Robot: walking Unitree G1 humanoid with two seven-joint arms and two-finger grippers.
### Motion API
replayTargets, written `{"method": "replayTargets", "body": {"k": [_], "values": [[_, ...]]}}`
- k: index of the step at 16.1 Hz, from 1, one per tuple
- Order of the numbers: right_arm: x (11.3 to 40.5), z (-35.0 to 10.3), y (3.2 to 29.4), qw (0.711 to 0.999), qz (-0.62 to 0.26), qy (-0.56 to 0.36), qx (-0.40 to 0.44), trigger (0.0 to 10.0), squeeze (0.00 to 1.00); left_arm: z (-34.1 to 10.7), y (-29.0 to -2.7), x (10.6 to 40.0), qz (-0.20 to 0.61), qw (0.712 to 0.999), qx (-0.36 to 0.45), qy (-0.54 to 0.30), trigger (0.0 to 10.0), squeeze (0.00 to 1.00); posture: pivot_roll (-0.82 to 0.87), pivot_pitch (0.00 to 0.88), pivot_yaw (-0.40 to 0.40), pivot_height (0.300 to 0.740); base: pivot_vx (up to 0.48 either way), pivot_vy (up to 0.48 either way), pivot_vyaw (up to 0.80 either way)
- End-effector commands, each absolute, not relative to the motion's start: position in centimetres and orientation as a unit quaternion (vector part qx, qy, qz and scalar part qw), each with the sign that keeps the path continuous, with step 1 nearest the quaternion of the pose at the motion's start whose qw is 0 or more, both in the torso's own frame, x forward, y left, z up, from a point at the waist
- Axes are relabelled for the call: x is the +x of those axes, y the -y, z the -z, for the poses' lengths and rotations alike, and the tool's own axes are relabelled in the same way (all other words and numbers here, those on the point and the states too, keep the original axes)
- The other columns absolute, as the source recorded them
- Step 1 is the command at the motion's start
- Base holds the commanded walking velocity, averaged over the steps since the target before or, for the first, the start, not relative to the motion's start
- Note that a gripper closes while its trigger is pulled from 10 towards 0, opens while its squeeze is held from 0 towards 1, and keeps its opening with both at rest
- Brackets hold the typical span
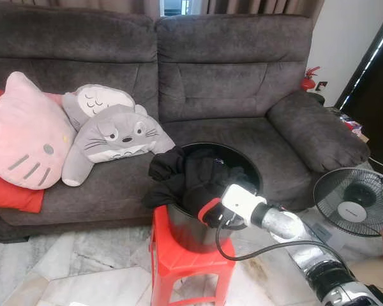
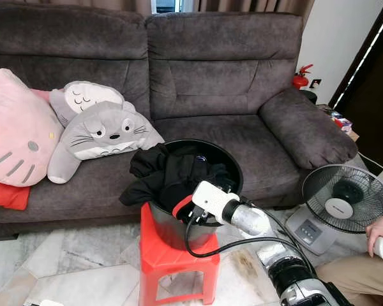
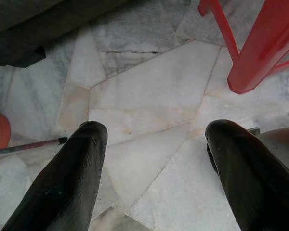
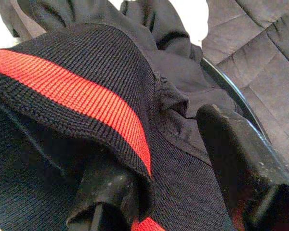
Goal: Hang hanger
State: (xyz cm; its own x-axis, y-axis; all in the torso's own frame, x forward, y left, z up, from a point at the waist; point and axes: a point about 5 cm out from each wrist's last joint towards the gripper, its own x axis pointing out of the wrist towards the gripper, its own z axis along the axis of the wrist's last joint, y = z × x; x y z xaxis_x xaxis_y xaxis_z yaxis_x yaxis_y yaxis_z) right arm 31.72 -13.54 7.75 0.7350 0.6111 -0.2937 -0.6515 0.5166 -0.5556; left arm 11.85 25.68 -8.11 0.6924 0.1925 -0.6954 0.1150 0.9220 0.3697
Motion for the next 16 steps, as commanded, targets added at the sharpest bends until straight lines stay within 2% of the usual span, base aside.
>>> {"method": "replayTargets", "body": {"k": [1, 5, 7, 16], "values": [[32.07, -8.07, 13.56, 0.870, -0.363, -0.029, -0.334, 10.0, 0.00, 8.24, -25.58, 11.69, -0.015, 0.894, 0.204, -0.398, 10.0, 0.00, -0.01, 0.021, -0.075, 0.740, 0.000, 0.000, 0.00], [31.78, -7.50, 13.55, 0.863, -0.375, -0.037, -0.336, 10.0, 0.00, 8.24, -25.59, 11.68, -0.014, 0.894, 0.204, -0.398, 10.0, 0.00, -0.01, 0.021, -0.075, 0.740, 0.000, 0.000, 0.00], [31.85, -7.65, 13.58, 0.862, -0.374, -0.031, -0.341, 0.0, 0.00, 8.24, -25.59, 11.68, -0.013, 0.894, 0.204, -0.398, 10.0, 0.00, -0.01, 0.021, -0.075, 0.740, 0.000, 0.000, 0.00], [31.98, -7.59, 13.22, 0.857, -0.377, -0.026, -0.351, 0.0, 0.00, 8.24, -25.62, 11.68, -0.015, 0.894, 0.204, -0.398, 10.0, 0.00, -0.01, 0.019, -0.074, 0.740, 0.000, 0.000, 0.00]]}}
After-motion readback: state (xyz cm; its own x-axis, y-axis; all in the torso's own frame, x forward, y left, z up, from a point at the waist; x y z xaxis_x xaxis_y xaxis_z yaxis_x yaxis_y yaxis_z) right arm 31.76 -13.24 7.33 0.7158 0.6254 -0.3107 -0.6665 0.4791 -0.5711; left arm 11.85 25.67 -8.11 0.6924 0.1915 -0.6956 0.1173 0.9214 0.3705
